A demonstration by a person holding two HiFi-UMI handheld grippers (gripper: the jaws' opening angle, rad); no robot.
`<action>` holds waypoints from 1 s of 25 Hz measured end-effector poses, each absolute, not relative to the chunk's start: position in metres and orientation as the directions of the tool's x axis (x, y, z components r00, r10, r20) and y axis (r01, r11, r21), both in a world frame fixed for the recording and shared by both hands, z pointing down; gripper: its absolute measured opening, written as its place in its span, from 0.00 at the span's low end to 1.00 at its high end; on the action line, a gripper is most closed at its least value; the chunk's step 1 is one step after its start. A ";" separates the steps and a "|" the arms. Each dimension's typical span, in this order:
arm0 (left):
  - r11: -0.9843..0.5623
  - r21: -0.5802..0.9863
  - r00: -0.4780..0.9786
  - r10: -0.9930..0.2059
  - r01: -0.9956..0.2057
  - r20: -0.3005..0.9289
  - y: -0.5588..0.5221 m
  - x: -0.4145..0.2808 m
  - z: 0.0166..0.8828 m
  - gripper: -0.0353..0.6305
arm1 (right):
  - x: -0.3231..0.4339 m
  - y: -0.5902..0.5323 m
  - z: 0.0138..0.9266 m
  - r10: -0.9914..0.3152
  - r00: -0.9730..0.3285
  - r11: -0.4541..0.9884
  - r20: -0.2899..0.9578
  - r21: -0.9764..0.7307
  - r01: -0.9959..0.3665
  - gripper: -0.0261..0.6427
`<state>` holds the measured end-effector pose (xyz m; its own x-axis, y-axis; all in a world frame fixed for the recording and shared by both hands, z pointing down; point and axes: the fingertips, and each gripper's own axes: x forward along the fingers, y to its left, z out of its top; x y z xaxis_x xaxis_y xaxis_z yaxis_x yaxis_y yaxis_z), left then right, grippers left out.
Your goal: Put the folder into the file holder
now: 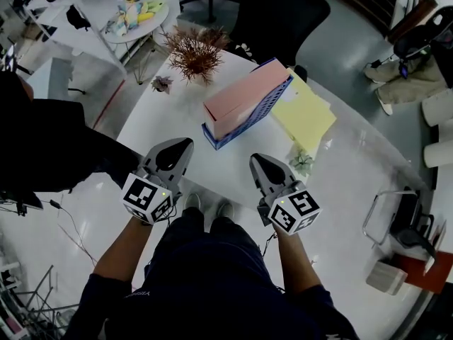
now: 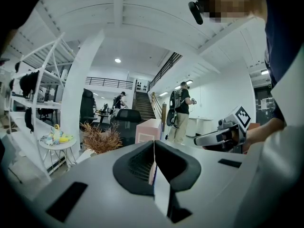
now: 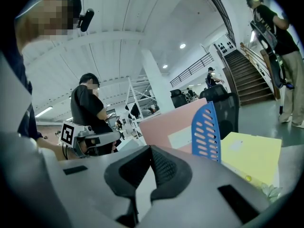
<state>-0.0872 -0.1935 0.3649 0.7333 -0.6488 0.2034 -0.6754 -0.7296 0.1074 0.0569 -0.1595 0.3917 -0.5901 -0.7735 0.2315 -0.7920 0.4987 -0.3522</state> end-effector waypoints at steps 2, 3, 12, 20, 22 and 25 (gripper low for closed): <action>-0.729 0.114 0.734 -0.647 -0.675 0.206 -0.194 -0.085 0.366 0.10 | 0.059 -0.160 0.391 -0.772 -0.593 0.502 0.230 -0.352 -0.790 0.05; -0.729 0.114 0.734 -0.647 -0.675 0.206 -0.194 -0.085 0.367 0.10 | 0.060 -0.160 0.392 -0.771 -0.594 0.503 0.229 -0.352 -0.789 0.05; -0.729 0.116 0.734 -0.645 -0.674 0.213 -0.197 -0.076 0.369 0.10 | 0.065 -0.165 0.392 -0.759 -0.611 0.523 0.224 -0.348 -0.778 0.05; -0.725 0.116 0.728 -0.646 -0.679 0.228 -0.201 -0.069 0.375 0.10 | 0.068 -0.168 0.393 -0.749 -0.622 0.537 0.227 -0.342 -0.771 0.04; -0.721 0.120 0.726 -0.649 -0.682 0.226 -0.203 -0.068 0.376 0.10 | 0.070 -0.169 0.393 -0.750 -0.621 0.537 0.228 -0.338 -0.773 0.04; -0.716 0.123 0.722 -0.652 -0.687 0.231 -0.204 -0.068 0.377 0.10 | 0.071 -0.170 0.393 -0.750 -0.620 0.537 0.229 -0.337 -0.773 0.04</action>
